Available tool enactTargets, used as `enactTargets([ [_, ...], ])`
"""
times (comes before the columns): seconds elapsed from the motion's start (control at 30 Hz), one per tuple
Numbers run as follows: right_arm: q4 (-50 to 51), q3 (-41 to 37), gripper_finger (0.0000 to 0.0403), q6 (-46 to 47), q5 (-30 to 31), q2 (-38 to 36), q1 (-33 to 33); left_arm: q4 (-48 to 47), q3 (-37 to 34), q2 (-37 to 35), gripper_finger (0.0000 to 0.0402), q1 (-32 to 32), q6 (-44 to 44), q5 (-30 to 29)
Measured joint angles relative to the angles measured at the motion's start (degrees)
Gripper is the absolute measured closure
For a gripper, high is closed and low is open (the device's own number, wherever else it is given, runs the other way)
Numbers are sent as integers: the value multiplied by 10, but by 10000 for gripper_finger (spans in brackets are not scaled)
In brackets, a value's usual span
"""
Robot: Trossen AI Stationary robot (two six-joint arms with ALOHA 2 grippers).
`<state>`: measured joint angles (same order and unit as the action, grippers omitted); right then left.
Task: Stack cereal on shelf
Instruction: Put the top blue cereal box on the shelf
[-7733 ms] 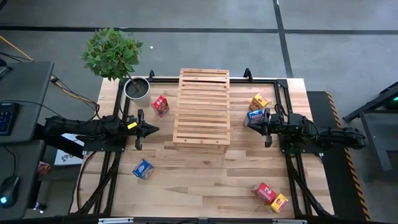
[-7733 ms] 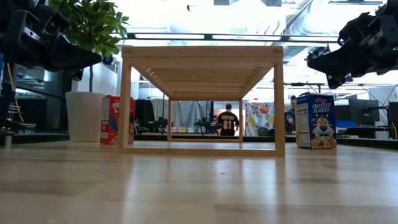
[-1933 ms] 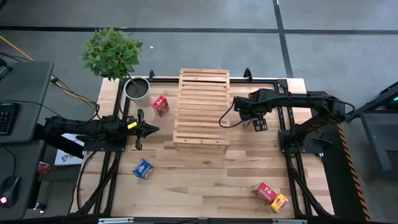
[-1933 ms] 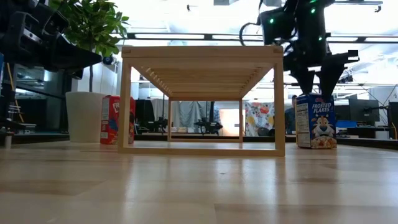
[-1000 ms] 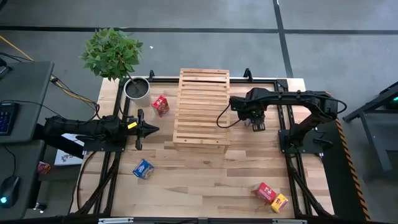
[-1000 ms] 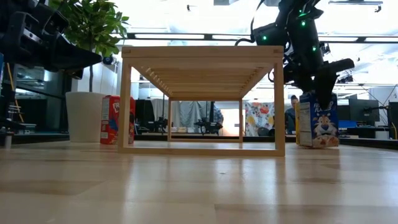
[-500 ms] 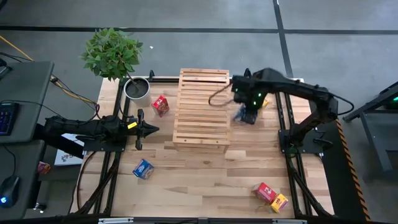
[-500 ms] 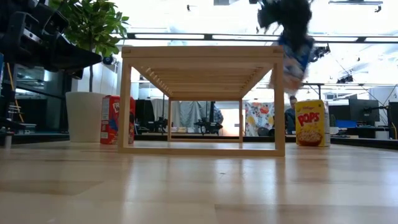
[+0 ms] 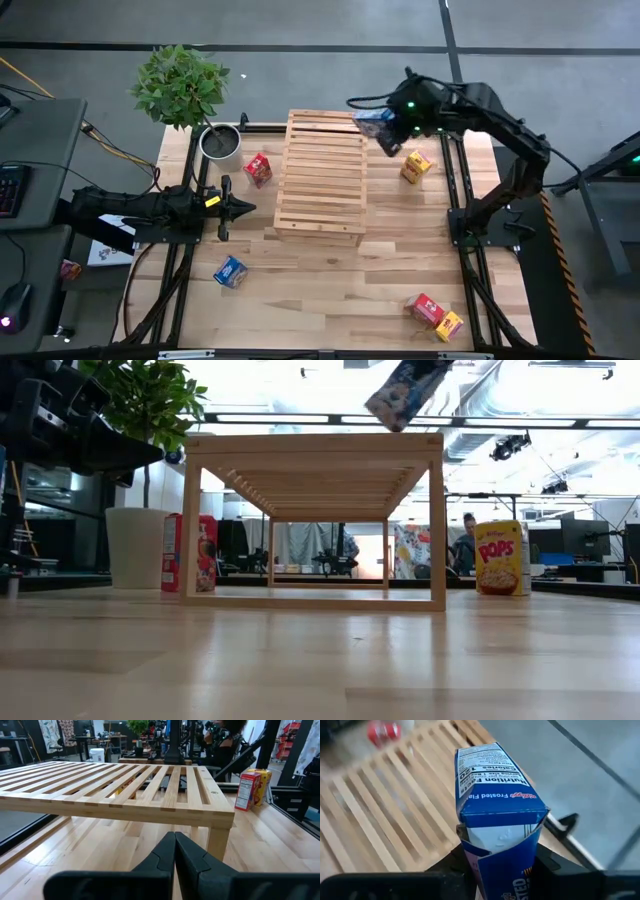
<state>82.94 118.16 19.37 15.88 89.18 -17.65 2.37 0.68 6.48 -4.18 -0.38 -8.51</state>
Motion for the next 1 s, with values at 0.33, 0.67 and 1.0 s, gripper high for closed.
enactTargets([
  [0.33, 44, 54, 299, 164, -117, 150, -75, 0, 0, 0, 401, 0, 0, 0],
  [0.67, 72, 158, 299, 165, -140, 211, -115, 0, 0, 0, 401, 0, 0, 0],
  [1.0, 69, 141, 299, 116, -144, 213, -138, 0, 0, 0, 401, 0, 0, 0],
])
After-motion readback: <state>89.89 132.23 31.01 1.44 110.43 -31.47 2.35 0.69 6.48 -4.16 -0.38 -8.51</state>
